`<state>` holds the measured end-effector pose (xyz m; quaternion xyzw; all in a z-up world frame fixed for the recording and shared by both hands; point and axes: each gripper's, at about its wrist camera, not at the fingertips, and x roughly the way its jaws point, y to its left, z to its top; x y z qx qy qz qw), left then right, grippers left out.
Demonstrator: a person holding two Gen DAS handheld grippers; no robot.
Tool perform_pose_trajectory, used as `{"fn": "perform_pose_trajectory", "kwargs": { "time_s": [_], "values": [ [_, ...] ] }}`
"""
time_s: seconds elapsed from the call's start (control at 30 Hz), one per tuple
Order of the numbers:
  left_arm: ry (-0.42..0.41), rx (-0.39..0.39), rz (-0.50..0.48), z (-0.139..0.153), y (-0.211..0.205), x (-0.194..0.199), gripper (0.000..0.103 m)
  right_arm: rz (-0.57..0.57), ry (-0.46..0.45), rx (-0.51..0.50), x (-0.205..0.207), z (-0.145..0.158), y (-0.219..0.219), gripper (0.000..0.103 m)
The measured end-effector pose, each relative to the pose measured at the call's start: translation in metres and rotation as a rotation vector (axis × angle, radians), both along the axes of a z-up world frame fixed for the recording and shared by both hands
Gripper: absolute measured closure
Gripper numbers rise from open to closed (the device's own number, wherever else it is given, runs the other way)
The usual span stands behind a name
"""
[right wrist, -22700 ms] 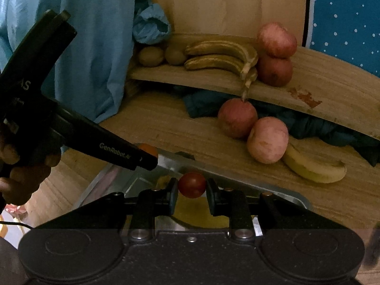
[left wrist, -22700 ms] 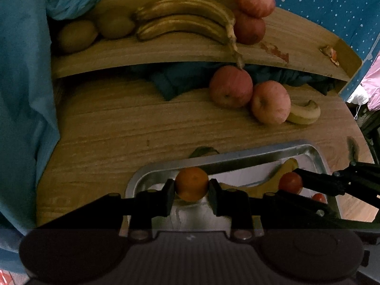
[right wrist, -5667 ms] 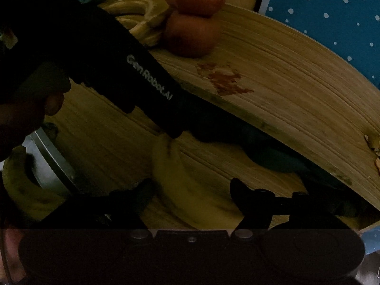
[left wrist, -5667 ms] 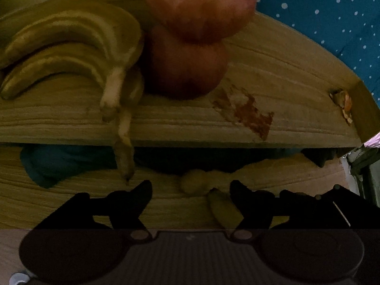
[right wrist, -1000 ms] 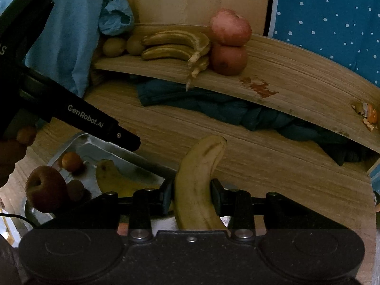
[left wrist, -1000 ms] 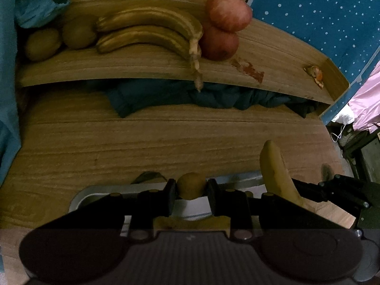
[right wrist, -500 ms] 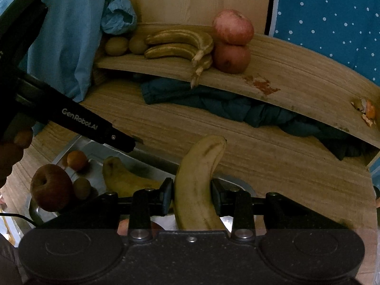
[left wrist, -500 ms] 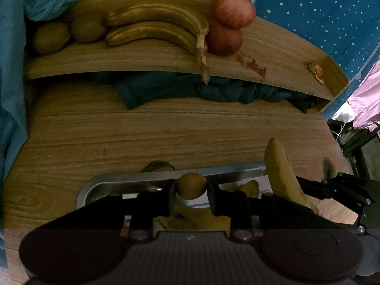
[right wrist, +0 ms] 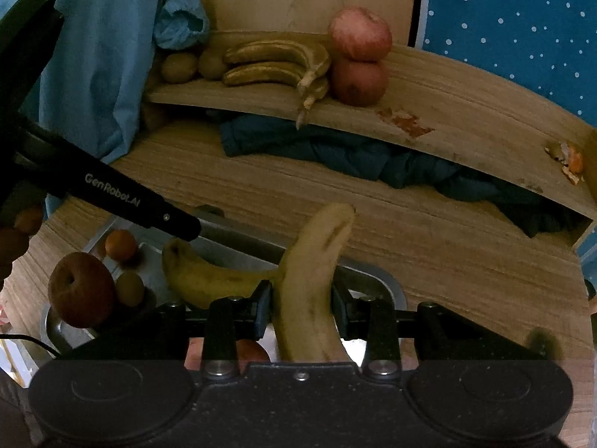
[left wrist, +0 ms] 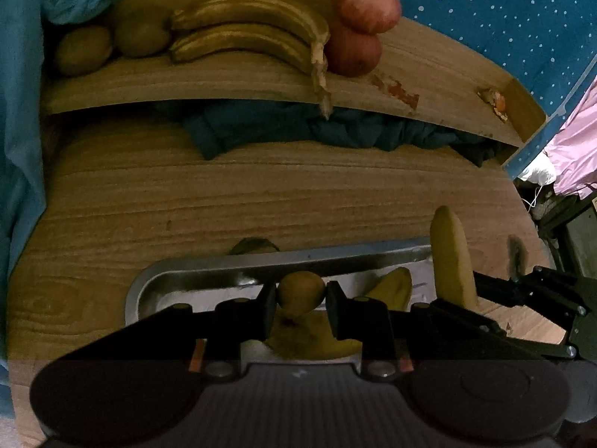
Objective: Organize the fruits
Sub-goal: 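Carry the banana over the tray with the right tool while the left tool carries the kiwi, then open the right tool to drop the banana while the left tool releases the kiwi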
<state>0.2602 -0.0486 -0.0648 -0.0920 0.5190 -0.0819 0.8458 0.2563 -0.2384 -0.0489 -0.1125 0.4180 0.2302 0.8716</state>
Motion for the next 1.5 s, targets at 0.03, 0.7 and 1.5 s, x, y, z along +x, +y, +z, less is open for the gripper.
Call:
{"fn": "perform_pose_trajectory", "kwargs": {
  "time_s": [0.03, 0.7, 1.5],
  "values": [
    [0.003, 0.000, 0.001, -0.001, 0.001, -0.002, 0.071, -0.002, 0.003, 0.000, 0.000, -0.001, 0.000, 0.067],
    [0.037, -0.010, -0.004, -0.002, 0.007, -0.019, 0.071, 0.010, 0.015, -0.006, -0.003, -0.003, 0.006, 0.067],
    [0.066, -0.005, -0.003, -0.005, 0.006, -0.021, 0.071, 0.019, 0.020, -0.007, -0.004, -0.005, 0.005, 0.067]
  ]
}}
